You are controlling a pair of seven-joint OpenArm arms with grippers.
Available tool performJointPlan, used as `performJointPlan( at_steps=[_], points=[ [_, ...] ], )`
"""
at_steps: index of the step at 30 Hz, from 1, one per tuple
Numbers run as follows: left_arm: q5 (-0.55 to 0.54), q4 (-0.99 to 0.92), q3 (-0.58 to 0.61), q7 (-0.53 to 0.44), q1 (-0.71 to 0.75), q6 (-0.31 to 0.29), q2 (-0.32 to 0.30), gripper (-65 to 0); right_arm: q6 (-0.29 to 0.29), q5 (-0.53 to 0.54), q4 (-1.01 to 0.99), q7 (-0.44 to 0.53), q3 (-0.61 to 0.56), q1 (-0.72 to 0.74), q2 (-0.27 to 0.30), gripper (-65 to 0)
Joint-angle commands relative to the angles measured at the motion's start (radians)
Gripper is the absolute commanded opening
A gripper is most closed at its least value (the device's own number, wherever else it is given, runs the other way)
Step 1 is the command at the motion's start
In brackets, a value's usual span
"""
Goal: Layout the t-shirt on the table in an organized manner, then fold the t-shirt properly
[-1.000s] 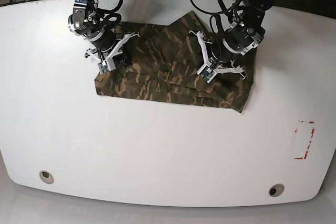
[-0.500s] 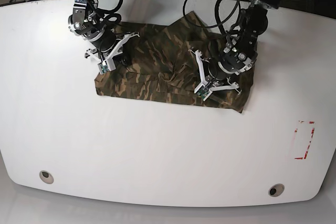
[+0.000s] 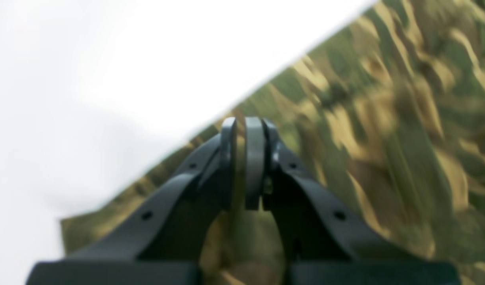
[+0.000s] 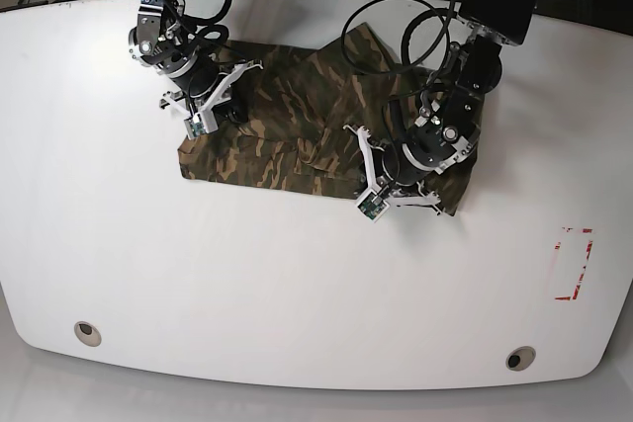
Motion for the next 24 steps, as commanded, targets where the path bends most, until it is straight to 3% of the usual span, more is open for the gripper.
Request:
performJointPlan(
  at_steps=[1,10,17,24],
  points=[
    [-0.006,0.019,-0.001,-0.024,-0.029,0.002,0.001,-62.3,-0.002,-0.056,-0.008,-0.084,0.0,-0.016,0.005,-65.0],
    [-0.003,0.194,-0.031,-0.015,0.026,0.002,-0.013,-62.3,-0.002,-0.056,-0.006,-0.084,0.0,-0.015,0.005,-65.0],
    [-0.007,0.332,-0.205,0.012,0.177,0.002,-0.039,-62.3,-0.004,-0.056,-0.008,-0.084,0.0,-0.007,0.005,-65.0],
    [-0.007,0.342,-0.376,0.01,0.264,0.001,-0.039,-62.3,-0.002,-0.054,-0.008,-0.084,0.0,-0.009,0.005,-65.0]
  ],
)
